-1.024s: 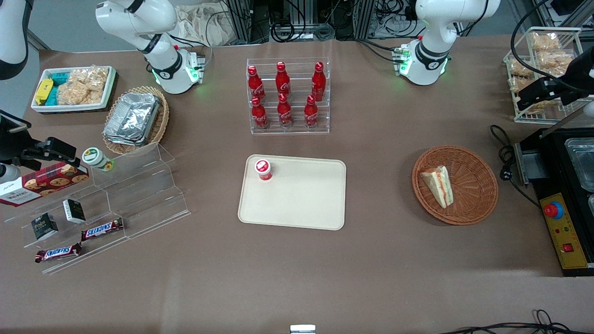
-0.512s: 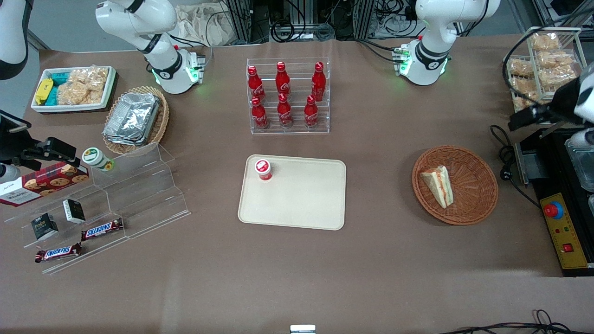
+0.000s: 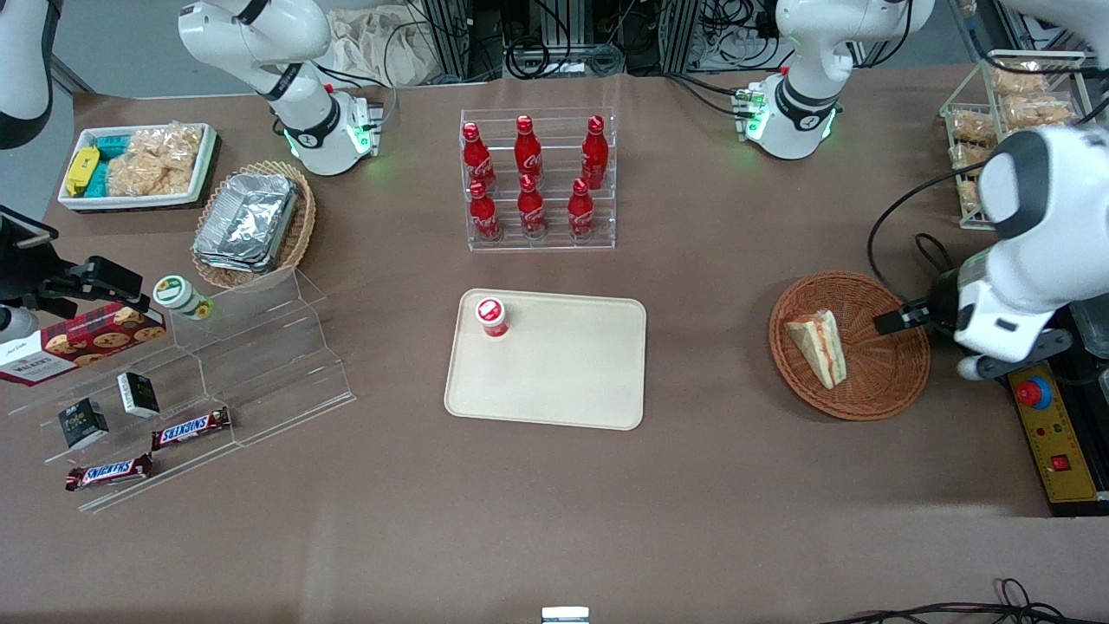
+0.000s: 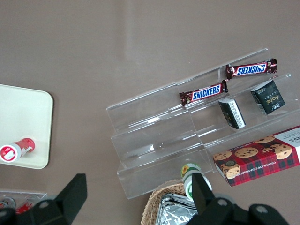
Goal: Place sandwich from basket to tray
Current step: 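Lower the left gripper and grasp the wrapped sandwich in the basket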
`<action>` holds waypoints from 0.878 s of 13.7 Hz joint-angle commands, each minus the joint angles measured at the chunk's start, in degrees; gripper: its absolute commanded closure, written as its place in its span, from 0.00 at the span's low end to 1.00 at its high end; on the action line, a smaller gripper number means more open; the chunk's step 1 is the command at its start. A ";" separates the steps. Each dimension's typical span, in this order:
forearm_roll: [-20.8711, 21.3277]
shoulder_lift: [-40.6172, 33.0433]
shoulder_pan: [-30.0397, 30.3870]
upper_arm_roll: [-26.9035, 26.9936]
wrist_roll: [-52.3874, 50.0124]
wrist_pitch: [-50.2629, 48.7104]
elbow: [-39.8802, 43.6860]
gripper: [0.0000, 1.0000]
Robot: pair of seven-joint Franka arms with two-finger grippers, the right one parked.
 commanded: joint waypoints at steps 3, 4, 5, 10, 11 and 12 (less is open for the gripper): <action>-0.69 6.23 -2.04 -0.21 -2.36 10.79 -5.76 0.00; -0.78 7.63 -2.14 -0.21 -2.71 13.25 -6.90 0.00; -0.69 9.04 -2.22 -0.21 -3.58 15.62 -7.52 0.00; -0.16 14.15 -3.89 -0.29 -5.52 19.78 -8.23 0.00; -0.07 14.15 -3.89 -0.29 -5.61 19.78 -8.23 0.07; -0.07 14.06 -3.89 -0.29 -5.52 19.69 -8.23 0.20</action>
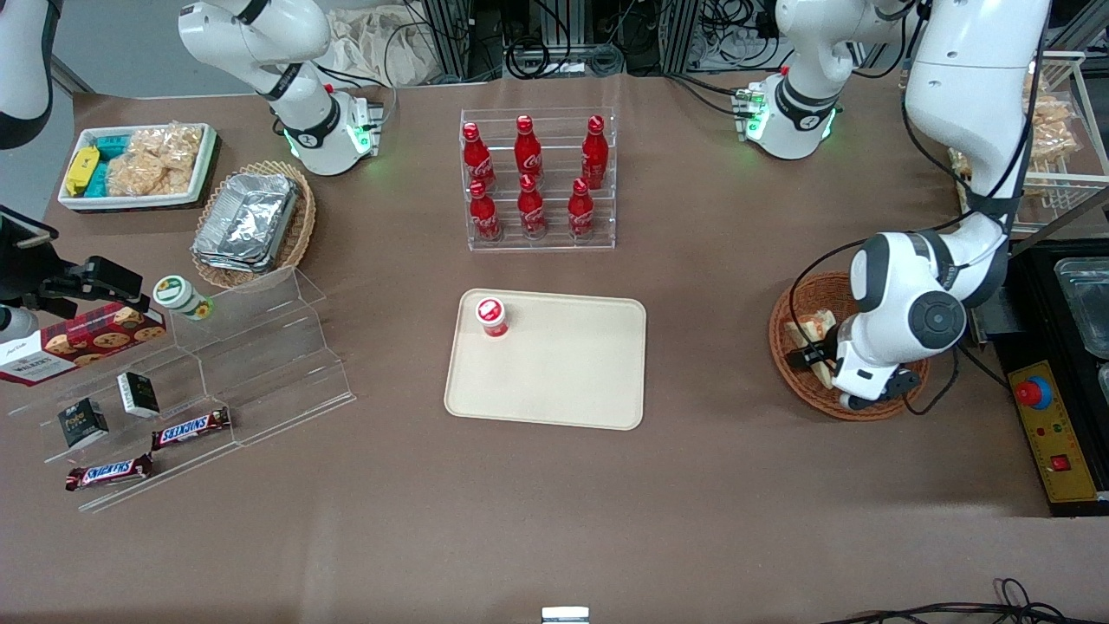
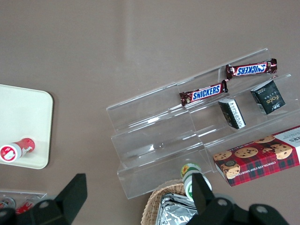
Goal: Place sandwich from basket to tray
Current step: 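Lower the left gripper and grasp the wrapped sandwich in the basket, then lift the sandwich and carry it with the left gripper toward the cream tray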
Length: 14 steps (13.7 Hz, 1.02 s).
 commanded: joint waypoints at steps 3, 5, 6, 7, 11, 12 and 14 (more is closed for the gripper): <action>0.48 -1.16 -0.39 0.36 -0.72 -0.02 -0.36 0.65; 0.65 -2.82 -0.39 0.44 -0.55 -1.59 -0.19 0.72; 0.83 -4.14 -0.39 0.44 -0.46 -3.17 0.25 0.73; 1.27 -6.16 -0.30 0.44 -0.46 -4.92 0.69 0.73; 1.97 -14.33 -0.30 0.27 -0.54 -14.85 6.57 0.73; 1.97 -16.00 -0.39 0.18 -0.63 -18.09 8.84 0.72; 1.97 -18.03 -0.39 -0.95 -0.63 -25.99 14.90 0.72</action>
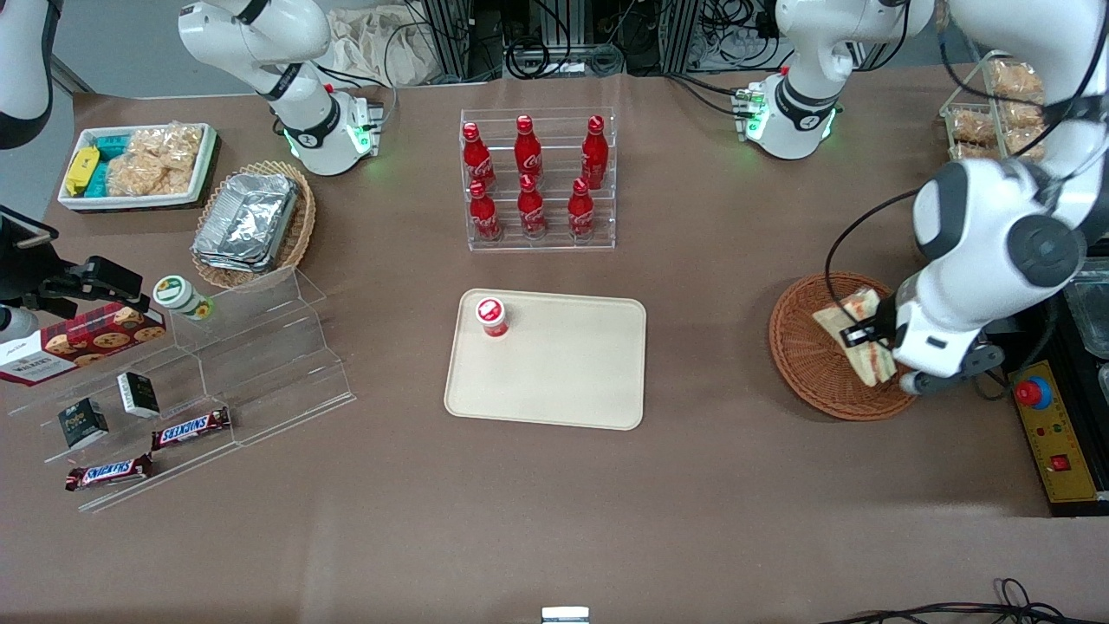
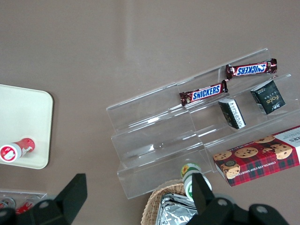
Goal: Place sandwich from basket to tray
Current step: 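Lift the sandwich and carry it with the left gripper toward the cream tray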
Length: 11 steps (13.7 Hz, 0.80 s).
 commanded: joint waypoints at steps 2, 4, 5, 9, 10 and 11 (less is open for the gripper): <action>0.76 -2.15 -0.37 -2.91 -0.79 -15.33 12.89 0.72; 0.85 -2.15 -0.37 -6.15 -2.54 -22.46 19.50 0.72; 1.02 -2.15 -0.46 -8.26 -4.47 -24.67 21.53 0.72; 2.96 -2.07 -0.46 -20.99 -14.30 -27.24 25.24 0.72; 2.96 -1.54 -0.46 -24.24 -16.77 -27.15 25.16 0.74; 2.96 -0.32 -0.54 -26.36 -18.01 -26.89 25.15 0.74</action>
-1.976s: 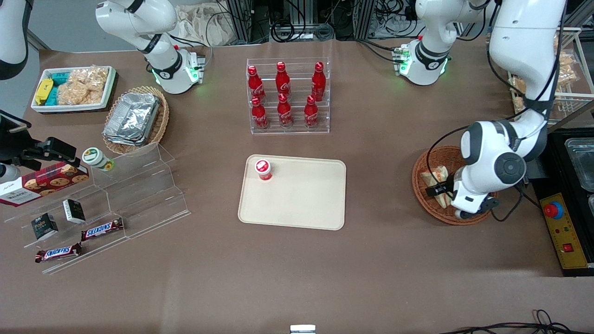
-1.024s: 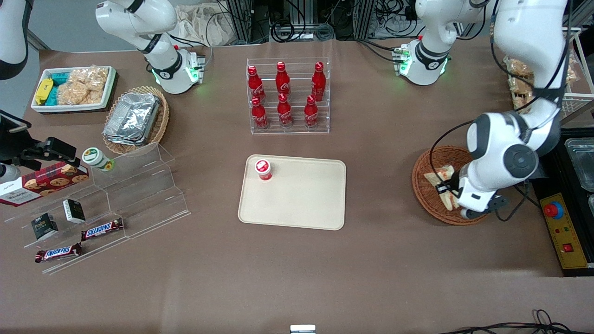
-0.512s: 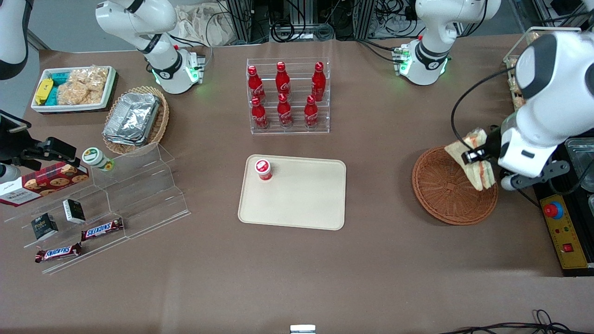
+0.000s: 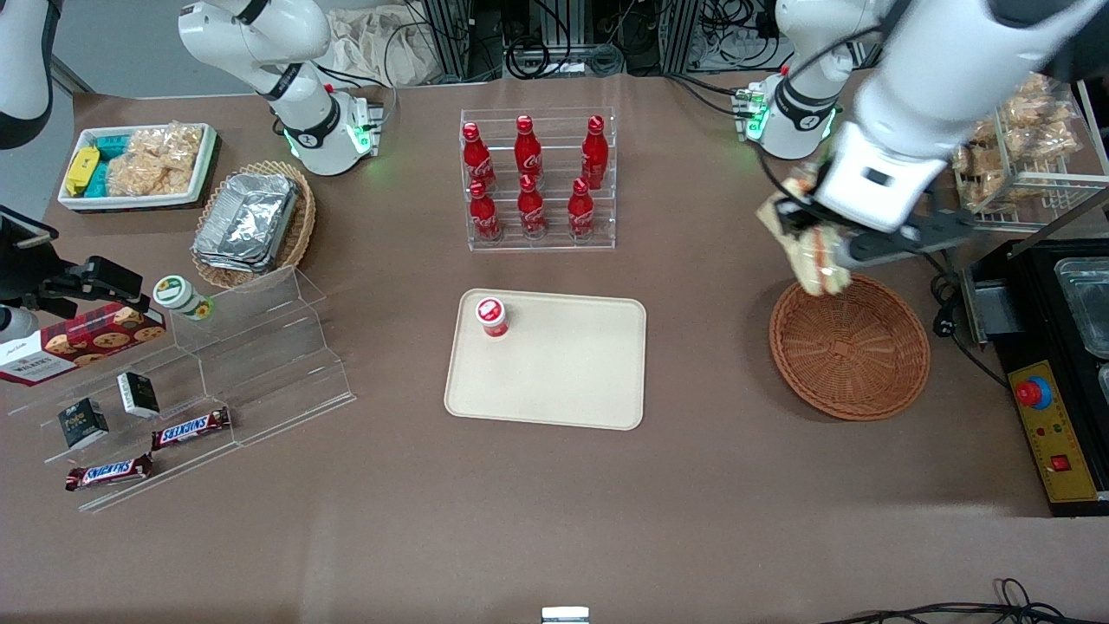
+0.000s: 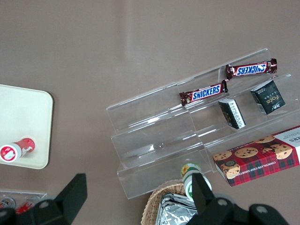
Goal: Place sandwich from basket to tray
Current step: 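Lift the sandwich and carry it with the left gripper toward the cream tray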
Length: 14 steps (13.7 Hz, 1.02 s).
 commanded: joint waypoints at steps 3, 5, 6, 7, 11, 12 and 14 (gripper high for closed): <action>3.81 7.28 -3.14 -6.51 -5.08 -0.20 1.91 0.73; 4.26 10.89 -5.53 -6.51 -6.83 4.00 1.82 0.73; 4.17 12.82 -5.62 -6.51 -8.06 6.46 1.73 0.73; 5.22 14.93 -6.58 -6.51 -9.21 8.66 1.56 0.73; 11.81 25.03 -10.45 -6.42 -13.96 17.09 1.56 0.73; 12.51 27.23 -10.80 -6.42 -14.40 18.94 1.56 0.73; 14.79 31.10 -11.51 -6.33 -14.75 21.85 1.65 0.73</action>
